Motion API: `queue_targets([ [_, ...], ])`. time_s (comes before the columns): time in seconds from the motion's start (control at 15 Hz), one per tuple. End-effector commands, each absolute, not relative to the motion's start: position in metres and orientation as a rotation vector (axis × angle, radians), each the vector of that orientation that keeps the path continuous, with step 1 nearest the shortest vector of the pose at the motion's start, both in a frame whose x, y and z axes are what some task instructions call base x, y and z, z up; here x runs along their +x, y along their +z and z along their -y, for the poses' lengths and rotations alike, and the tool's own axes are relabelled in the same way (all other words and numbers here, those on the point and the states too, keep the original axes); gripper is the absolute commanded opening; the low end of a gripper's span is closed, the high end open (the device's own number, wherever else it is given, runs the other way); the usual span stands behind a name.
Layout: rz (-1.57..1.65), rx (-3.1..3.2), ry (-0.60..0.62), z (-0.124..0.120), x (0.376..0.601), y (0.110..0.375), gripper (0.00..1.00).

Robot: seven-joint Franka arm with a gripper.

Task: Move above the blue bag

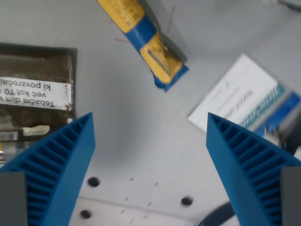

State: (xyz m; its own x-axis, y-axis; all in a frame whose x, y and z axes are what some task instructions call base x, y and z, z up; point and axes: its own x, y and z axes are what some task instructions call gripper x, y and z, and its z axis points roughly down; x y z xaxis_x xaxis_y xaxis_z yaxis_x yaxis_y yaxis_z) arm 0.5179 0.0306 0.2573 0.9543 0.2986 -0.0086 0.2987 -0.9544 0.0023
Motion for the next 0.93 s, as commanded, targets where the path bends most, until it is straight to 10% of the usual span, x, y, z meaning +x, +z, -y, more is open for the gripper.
queue_targets([
  [0.07, -1.020, 2.914, 0.111, -0.034, 0.520, 0.245, 1.00],
  [0.93, -1.393, 2.748, 0.063, -0.046, 0.544, 0.184, 1.00],
])
